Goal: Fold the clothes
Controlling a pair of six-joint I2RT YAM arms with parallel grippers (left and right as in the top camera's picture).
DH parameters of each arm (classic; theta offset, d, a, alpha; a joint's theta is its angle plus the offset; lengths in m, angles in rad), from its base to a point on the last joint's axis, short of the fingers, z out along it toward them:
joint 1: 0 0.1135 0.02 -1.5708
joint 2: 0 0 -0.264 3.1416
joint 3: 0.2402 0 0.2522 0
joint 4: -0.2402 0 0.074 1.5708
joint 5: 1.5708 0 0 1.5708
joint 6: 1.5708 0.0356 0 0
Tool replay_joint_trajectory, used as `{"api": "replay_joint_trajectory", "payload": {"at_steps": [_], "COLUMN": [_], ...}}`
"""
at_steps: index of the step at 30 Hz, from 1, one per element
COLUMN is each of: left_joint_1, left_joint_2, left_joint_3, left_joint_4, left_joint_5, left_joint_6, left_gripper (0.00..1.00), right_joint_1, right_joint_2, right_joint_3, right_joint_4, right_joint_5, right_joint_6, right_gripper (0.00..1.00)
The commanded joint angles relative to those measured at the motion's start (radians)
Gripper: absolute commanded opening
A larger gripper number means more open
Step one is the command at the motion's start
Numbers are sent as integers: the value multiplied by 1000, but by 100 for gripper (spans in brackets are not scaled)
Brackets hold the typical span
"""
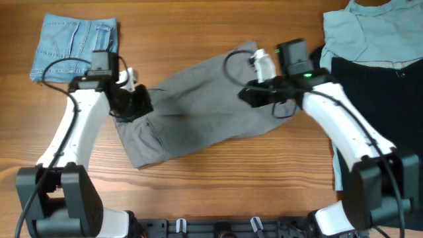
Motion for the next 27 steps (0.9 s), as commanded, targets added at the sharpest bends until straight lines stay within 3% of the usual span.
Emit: {"api": "replay_joint_trajectory", "payload": {"at_steps": [1,6,11,15,20,23,27], "left_joint_1": [-48,-52,-50,-49,-23,24,116], "left_joint_2": [21,32,56,60,37,9,-30], "left_joint_3": [-65,-163,-252,-269,-186,-89,-17], "left_joint_4": [9,90,175,179,92,-27,-135], "left_joint_5": [-14,-38,-67,-109,-109,-106,-106], "left_joint_6": [-9,-43,-49,-74,-61,-25,-17], "left_gripper": [4,4,7,17,30,48,85], "right_joint_1": [71,59,-69,-171,-205,-205,-205], "right_joint_2": [114,243,288,283,283,279,227], "right_joint_3": [-19,-19,-19,-19,-19,-19,-10], "right_joint_4": [-6,-14,-40,-60,-59,-60,-70], "right_joint_5": [81,171,198,134,24,24,25], "right_joint_6": [-44,31,210,287,248,217,176], "right_gripper": [15,11,10,11,11,11,15]}}
